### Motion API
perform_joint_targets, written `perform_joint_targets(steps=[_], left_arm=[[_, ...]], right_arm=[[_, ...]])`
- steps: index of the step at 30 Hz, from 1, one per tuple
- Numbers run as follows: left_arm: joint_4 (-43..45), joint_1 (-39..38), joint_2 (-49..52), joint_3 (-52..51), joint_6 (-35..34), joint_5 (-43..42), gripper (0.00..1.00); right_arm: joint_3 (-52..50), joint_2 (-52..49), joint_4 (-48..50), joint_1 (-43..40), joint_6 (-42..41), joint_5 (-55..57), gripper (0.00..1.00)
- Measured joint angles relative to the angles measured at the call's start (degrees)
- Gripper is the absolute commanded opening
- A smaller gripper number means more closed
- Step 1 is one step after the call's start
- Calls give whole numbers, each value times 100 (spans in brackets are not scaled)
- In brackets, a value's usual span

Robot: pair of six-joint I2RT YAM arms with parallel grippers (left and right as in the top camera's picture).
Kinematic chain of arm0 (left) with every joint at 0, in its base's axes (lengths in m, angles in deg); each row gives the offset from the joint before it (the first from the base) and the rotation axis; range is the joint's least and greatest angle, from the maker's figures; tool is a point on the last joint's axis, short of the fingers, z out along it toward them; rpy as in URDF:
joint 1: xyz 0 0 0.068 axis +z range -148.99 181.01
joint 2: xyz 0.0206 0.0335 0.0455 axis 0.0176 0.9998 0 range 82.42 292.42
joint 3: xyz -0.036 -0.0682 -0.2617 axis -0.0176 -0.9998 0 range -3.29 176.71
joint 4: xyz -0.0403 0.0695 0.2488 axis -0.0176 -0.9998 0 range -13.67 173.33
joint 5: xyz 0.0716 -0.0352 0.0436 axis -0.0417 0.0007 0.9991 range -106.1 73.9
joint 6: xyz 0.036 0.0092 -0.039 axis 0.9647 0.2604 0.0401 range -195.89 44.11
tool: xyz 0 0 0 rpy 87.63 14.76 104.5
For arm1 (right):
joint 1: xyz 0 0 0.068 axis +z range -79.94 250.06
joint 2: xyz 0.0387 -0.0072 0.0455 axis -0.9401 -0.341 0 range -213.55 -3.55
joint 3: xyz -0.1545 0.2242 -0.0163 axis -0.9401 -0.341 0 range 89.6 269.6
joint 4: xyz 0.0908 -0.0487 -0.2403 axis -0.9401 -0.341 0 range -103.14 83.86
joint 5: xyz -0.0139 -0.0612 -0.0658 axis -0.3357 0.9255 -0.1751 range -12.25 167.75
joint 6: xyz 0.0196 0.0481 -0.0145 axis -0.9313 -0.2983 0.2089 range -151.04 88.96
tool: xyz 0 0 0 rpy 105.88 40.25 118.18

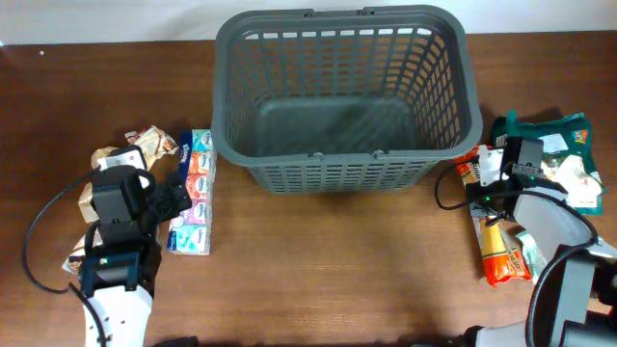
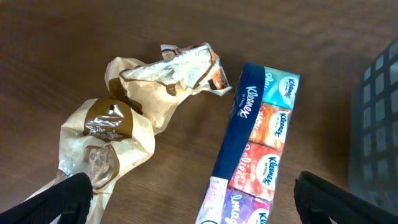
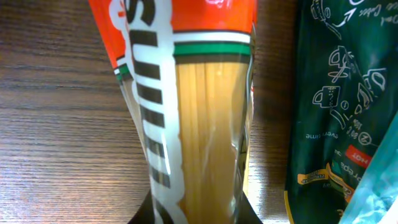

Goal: Pack container
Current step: 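Lift the spaghetti packet with the right gripper and drop it into the basket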

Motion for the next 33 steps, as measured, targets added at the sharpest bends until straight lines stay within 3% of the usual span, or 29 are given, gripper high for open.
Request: perform_joint_targets(steps=[9, 21, 26, 33], left_arm=[[0, 0, 0, 0, 0, -2, 99], [0, 0, 0, 0, 0, -2, 99], [0, 0, 0, 0, 0, -2, 99], [20, 0, 0, 0, 0, 0, 99]], right_arm=[[459, 57, -109, -4, -308, -177, 4], [3698, 1034, -173, -4, -564, -166, 4], [4170, 1104, -289, 24, -654, -227, 4], [4551, 1071, 214, 796, -697, -1683, 4]])
